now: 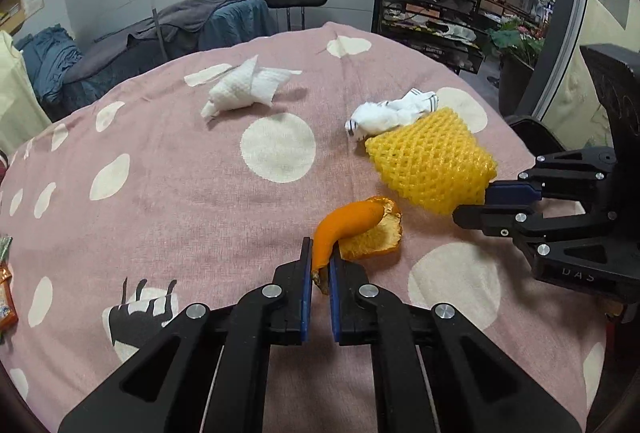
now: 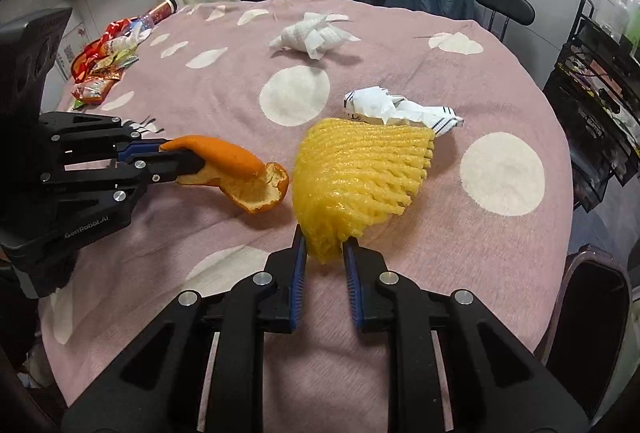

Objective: Collect trash
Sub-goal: 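Grasp the orange peel with the left tool while the right tool grasps the yellow mesh net, then carry the yellow mesh net to the bin and open the right tool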

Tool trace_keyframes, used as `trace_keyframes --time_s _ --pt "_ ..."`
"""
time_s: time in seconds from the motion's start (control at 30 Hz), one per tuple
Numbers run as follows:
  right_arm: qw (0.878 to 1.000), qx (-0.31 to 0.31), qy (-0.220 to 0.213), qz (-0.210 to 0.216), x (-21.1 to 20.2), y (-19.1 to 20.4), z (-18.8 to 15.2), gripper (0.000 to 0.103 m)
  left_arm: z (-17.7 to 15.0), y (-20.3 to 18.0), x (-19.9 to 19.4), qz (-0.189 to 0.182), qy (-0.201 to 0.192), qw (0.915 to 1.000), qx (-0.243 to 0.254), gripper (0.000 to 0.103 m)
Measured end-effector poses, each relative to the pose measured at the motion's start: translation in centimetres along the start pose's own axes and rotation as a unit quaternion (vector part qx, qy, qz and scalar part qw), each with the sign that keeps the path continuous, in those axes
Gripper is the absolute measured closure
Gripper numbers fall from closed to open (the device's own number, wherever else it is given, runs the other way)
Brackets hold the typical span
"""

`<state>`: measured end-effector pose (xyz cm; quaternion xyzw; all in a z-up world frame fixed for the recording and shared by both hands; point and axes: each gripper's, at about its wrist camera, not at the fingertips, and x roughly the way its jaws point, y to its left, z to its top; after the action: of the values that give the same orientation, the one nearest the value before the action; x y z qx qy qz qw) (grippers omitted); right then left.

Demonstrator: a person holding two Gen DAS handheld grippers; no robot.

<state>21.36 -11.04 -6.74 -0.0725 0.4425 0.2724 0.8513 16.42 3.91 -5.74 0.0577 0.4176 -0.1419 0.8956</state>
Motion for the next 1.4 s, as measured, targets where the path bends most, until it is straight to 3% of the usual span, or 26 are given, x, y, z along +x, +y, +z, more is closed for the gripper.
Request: trace_keyframes --time_s 0.2,0.57,0.77,1.07,1.4 --pt "0.998 0.03 -0.048 0.021 -3.5 0.4 -2.1 0.083 -0.5 -0.7 -2.8 -0.001 -0.041 0.9989 -0.023 0.095" --pt "0.985 0.12 -0.12 0.003 -8.5 -3.1 -5.4 0.083 -0.9 -2.8 -5.1 -0.03 -0.083 0.9942 -0.062 0.095" --pt "0.977 0.159 -0.139 -0.005 -10.3 -5.6 -7.2 0.083 -0.8 -5.0 -5.1 -0.055 -0.087 0.9932 -0.055 0.095" --pt "0.961 0.216 -0.162 -0.057 -12.8 -9.7 -10.3 0.083 0.1 -8.8 -5.5 -0.092 -0.096 0.9905 -0.034 0.095" --pt "0.938 0.295 -0.144 -0.112 -13.0 -15.9 -14.4 0.083 0.8 -12.8 -4.5 -0.115 -0.085 0.9897 -0.001 0.095"
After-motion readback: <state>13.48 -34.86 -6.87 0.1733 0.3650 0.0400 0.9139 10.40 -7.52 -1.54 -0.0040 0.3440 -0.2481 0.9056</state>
